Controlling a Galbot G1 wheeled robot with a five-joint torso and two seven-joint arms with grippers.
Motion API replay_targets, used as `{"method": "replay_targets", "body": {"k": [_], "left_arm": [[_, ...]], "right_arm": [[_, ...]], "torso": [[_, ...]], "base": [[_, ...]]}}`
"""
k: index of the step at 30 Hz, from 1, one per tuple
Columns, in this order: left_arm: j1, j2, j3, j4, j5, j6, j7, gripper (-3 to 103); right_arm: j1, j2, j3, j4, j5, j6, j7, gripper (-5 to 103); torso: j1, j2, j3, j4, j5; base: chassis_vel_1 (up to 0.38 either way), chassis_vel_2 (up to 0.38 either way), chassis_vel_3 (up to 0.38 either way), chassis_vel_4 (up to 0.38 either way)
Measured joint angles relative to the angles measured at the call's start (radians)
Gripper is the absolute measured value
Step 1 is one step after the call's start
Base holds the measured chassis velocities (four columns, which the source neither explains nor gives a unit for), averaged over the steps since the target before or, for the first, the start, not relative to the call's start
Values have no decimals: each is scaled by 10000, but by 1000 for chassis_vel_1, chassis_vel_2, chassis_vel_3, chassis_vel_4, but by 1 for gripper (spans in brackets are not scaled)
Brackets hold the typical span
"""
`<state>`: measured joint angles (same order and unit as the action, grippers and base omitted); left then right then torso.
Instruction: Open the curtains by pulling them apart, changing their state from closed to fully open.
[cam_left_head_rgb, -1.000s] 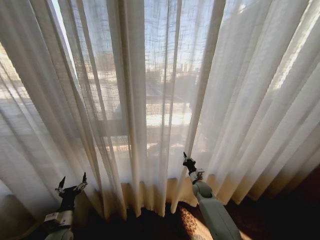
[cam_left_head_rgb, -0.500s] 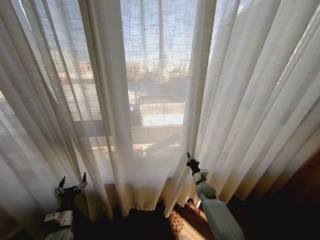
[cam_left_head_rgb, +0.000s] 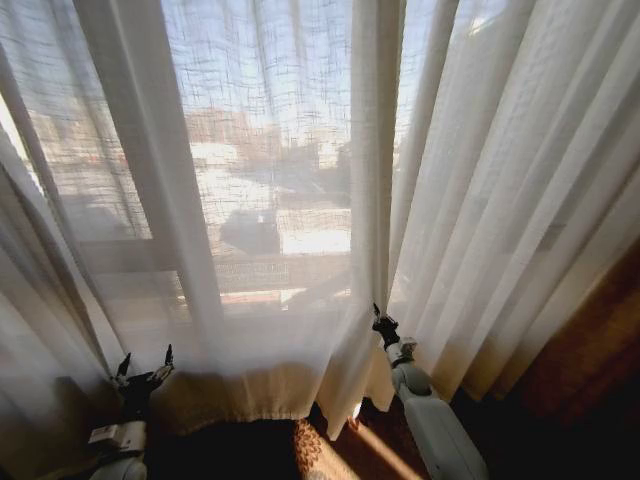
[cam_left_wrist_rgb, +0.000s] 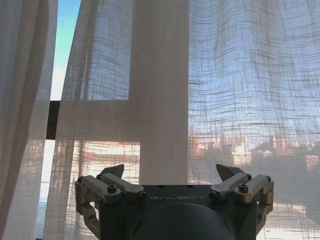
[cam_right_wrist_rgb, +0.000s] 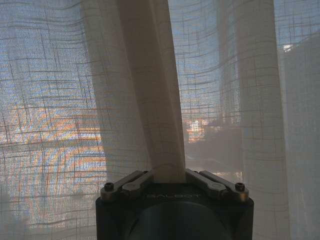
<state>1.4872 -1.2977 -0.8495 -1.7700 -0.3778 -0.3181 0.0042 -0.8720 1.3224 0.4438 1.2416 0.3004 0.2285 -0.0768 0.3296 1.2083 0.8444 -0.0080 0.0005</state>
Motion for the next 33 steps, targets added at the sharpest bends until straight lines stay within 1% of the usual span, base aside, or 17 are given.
{"method": "replay_targets", "body": {"k": [3, 7, 10, 17, 19, 33], "left_arm": [[0, 0, 0, 0, 0, 1, 0, 100], [0, 0, -2, 0, 0, 0, 0, 100], [0, 0, -2, 0, 0, 0, 0, 100], [0, 0, -2, 0, 0, 0, 0, 100], [0, 0, -2, 0, 0, 0, 0, 100], [0, 0, -2, 0, 0, 0, 0, 100]], "right_arm": [[-95, -25, 61, 55, -1, 26, -50, 0], [-197, -41, 118, 98, -6, 58, -111, 0], [-240, -67, 157, 127, -9, 67, -132, 0], [-290, -107, 175, 214, -8, 67, -150, 0], [-312, -110, 196, 218, -7, 69, -174, 0], [-295, -162, 291, 107, 1, 123, -336, 0]], "torso": [[1, 0, -1, 0, -11], [1, 0, 0, 0, -3], [1, 0, 0, 0, -7], [1, -1, -1, 0, -2], [1, -1, 0, 0, -8], [1, -2, 0, 0, -6]], "base": [[-369, -355, 356, 334], [-338, -326, 361, 348], [-352, -375, 368, 374], [-343, -353, 357, 361], [-381, -346, 370, 369], [-356, -362, 354, 348]]}}
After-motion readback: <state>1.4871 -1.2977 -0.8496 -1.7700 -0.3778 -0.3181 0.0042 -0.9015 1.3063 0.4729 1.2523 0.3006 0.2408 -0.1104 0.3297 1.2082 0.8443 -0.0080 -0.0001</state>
